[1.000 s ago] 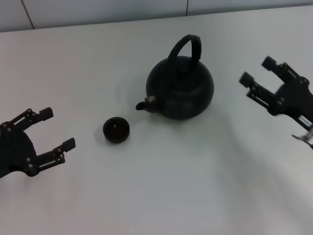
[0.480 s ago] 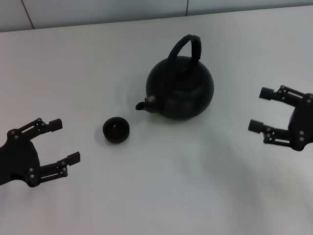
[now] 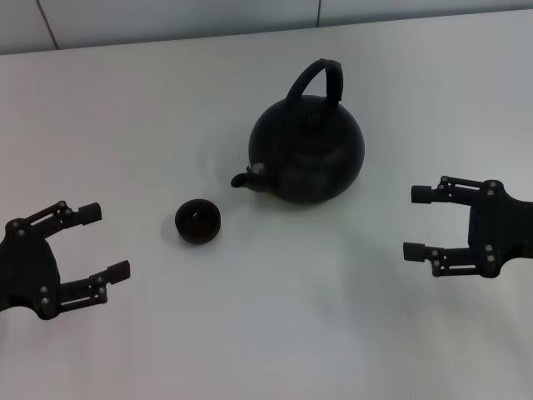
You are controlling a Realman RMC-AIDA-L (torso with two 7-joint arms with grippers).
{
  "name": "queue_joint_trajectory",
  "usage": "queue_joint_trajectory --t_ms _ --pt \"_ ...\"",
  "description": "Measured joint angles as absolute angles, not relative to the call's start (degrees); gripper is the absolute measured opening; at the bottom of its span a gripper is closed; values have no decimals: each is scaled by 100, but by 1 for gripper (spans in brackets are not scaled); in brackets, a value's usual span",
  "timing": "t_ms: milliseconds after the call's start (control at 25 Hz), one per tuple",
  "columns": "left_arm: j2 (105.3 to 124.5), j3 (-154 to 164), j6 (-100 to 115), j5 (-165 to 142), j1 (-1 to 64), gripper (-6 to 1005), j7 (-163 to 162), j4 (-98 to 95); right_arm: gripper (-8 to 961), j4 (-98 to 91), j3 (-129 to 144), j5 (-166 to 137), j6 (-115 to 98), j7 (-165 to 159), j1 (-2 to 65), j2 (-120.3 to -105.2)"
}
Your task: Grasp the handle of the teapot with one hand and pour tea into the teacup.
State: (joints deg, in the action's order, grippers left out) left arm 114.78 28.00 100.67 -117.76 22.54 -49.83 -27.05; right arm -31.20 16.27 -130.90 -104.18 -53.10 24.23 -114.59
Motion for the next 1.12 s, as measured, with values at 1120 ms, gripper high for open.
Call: queue_joint_trajectory --t_ms 1120 --pt "11411 3292 9809 -11784 2330 859 -5200 -2926 816 -3182 2022 -13186 -10054 -5457 2499 -11493"
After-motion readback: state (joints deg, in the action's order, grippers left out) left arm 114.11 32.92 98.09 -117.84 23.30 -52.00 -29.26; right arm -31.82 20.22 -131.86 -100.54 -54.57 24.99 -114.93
